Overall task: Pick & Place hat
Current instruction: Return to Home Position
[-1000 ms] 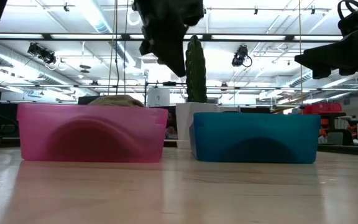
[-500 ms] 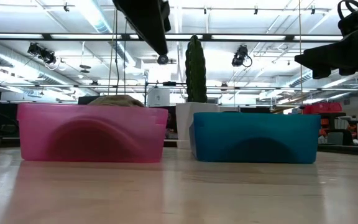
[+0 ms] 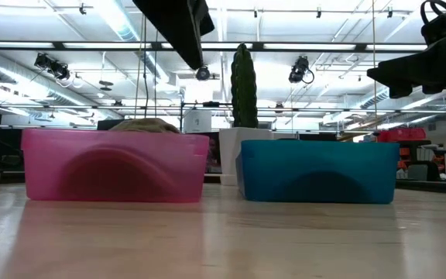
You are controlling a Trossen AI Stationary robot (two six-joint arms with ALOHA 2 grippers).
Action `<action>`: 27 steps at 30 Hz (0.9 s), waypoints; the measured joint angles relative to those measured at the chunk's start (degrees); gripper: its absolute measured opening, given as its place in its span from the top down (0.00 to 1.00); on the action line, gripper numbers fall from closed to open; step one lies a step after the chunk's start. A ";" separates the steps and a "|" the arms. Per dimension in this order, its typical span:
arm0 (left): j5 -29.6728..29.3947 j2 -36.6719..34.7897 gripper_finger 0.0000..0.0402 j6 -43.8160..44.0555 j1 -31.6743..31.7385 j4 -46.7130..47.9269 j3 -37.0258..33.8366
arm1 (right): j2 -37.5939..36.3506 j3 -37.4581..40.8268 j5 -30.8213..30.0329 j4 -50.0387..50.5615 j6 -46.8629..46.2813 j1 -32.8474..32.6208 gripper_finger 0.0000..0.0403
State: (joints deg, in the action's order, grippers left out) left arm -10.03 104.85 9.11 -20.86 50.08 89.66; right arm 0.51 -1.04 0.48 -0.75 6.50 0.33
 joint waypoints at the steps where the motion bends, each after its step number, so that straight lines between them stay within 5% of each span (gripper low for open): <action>1: -0.26 -0.01 0.99 -0.64 0.03 -0.16 -0.46 | 0.00 0.00 -0.01 0.00 0.02 -0.01 0.62; 9: -0.82 -8.75 0.99 -0.77 1.51 -5.17 -13.06 | 0.00 -0.01 0.00 0.04 0.01 0.00 0.62; 20: -0.70 -41.57 0.99 -0.51 9.59 -36.84 -45.18 | 0.00 -0.02 0.01 0.11 0.02 0.01 0.62; 27: -0.29 -52.51 0.99 4.62 11.43 -36.80 -52.42 | 0.00 -0.02 0.01 0.09 0.00 -0.01 0.62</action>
State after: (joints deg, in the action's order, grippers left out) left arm -10.31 52.34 13.74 -9.43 13.28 37.23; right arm 0.51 -1.06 0.49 -0.67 6.50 0.32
